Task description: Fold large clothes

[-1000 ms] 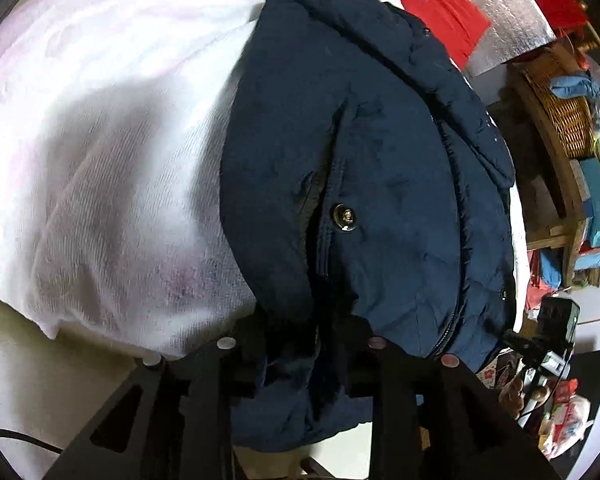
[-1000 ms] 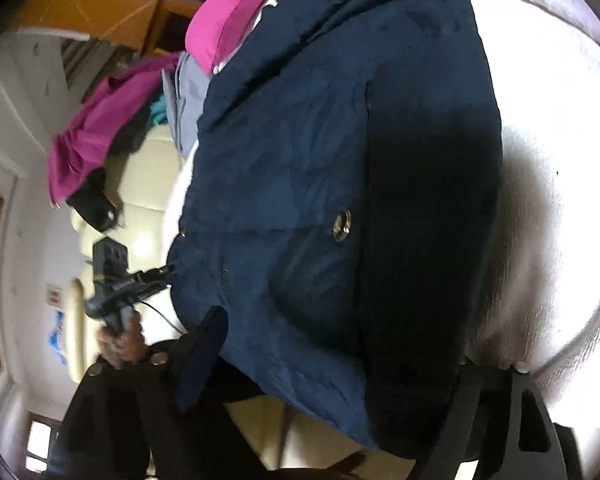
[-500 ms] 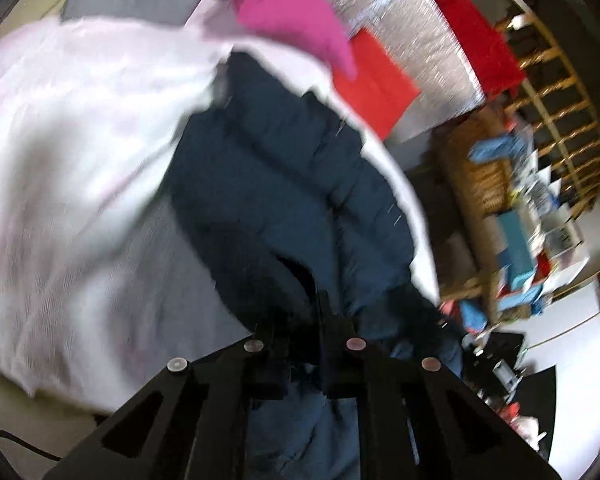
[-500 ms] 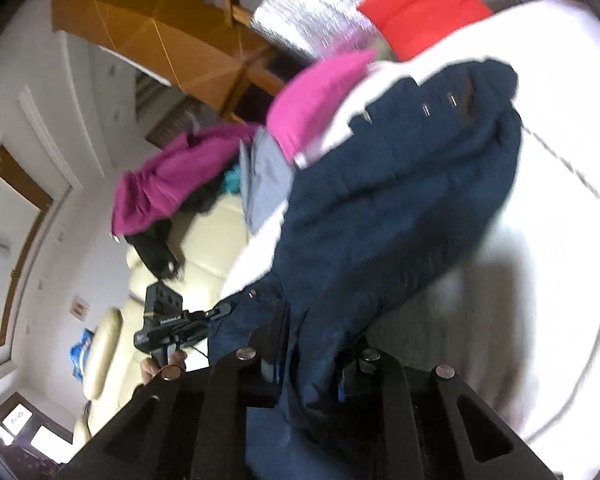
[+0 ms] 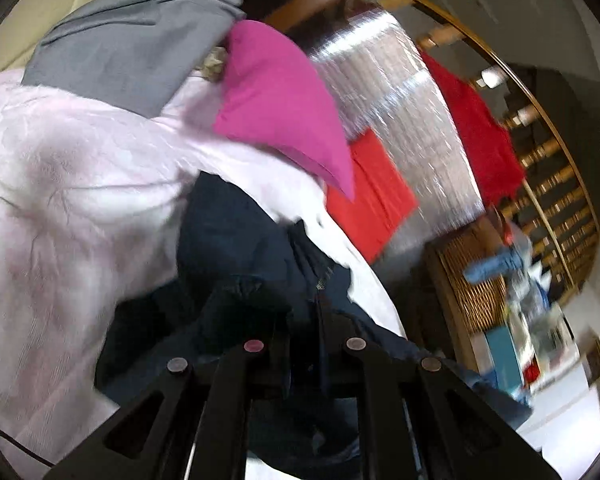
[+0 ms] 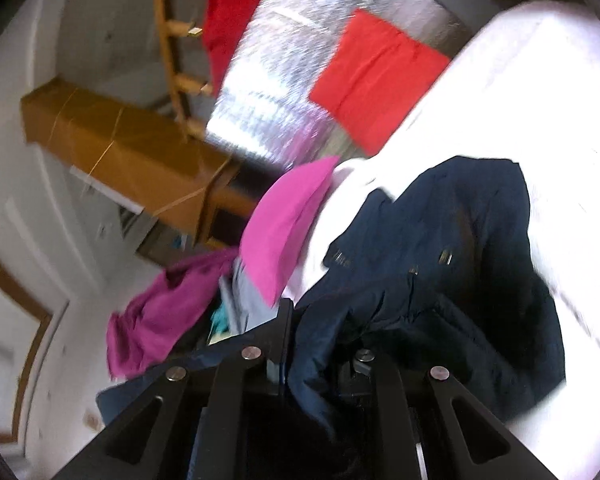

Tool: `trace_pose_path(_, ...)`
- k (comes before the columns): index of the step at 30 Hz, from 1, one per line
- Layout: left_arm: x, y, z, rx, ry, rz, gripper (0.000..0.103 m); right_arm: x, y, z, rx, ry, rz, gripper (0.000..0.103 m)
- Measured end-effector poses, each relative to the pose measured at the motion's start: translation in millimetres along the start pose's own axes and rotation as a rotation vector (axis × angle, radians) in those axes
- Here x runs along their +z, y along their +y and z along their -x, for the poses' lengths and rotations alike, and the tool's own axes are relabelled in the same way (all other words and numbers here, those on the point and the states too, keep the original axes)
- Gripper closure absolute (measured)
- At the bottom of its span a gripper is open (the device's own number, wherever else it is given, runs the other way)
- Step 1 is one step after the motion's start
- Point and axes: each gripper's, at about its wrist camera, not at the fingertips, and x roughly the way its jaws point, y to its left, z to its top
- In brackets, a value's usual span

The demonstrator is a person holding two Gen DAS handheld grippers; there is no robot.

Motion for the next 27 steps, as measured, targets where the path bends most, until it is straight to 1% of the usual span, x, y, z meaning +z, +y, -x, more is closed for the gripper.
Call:
trace_pose_path(2,8.5,13.4,-19.9,0.02,0.007,0.042,0.092,9.8,-11.1,-17.9,-0.028,-0.003,-0.018,0.088)
trace_pose_path(3,12.5,17.1,-30.8,0.048,0.018,0.046,0.093,10.1,-13.7,-26.1,-0.041,0.0,-0.021,0.088)
trace_pose_path(5,17.8,21.3,-47.1,0.079,0.028,0.05,0.093,14.7,-20.4,-41.3,-0.058,0.008,-0.027,0.088)
trace_pose_path(7,24.5,22.1,-57.5,0.088,0.039,0.055,0.093,21.6,-26.2,-52.4,-0.071,0.008,-0.037,0.088)
trace_pose_path(10,35.8,23.5,-70.3,0.083,0.048,0.061,0.092,32.3,-33.2,-63.7,-0.064,0.004,-0.07,0.088)
trace_pose_path(14,40.8,34.5,-89.8,0.117,0.084,0.092,0.091,45.6,-53.1,-75.0,-0.06,0.02,-0.175,0.087)
trace_pose_path(16,45.0,38.5,-99.2,0.117,0.102,0.12,0.088,52.8,-72.7,-82.0,-0.03,0.047,-0.283,0.083)
trace_pose_path(17,47.6,38.8,-102.1,0.108,0.106,0.123,0.087,53.4,-78.7,-82.3,-0.012,0.048,-0.317,0.078)
trace_pose_path(18,49.7,39.0,-104.0,0.095,0.111,0.123,0.084,56.8,-87.9,-82.2,0.034,0.048,-0.37,0.074)
trace_pose_path(19,51.8,39.6,-105.3,0.08,0.117,0.129,0.081,57.8,-91.6,-80.4,0.065,0.046,-0.394,0.063)
trace_pose_path(20,53.4,40.4,-105.9,0.062,0.116,0.137,0.08,59.5,-94.1,-78.6,0.098,0.039,-0.411,0.05)
trace_pose_path(21,54.9,41.2,-105.5,0.035,0.109,0.148,0.075,62.6,-95.7,-74.3,0.141,0.022,-0.427,0.044)
trace_pose_path(22,56.4,41.5,-105.1,0.01,0.104,0.162,0.068,63.9,-95.9,-68.9,0.162,0.0,-0.434,0.033)
trace_pose_path(23,57.6,41.4,-104.9,-0.007,0.103,0.174,0.064,67.2,-94.8,-59.4,0.179,-0.051,-0.436,0.025)
trace_pose_path(25,59.9,39.8,-103.0,-0.053,0.088,0.199,0.045,72.7,-89.9,-46.0,0.187,-0.118,-0.408,0.016)
trace_pose_path(26,61.1,37.7,-101.0,-0.085,0.076,0.207,0.04,75.7,-85.5,-39.1,0.175,-0.142,-0.382,0.015)
trace_pose_path(27,61.7,35.9,-98.9,-0.117,0.064,0.213,0.03,78.0,-80.8,-34.5,0.155,-0.153,-0.355,0.015)
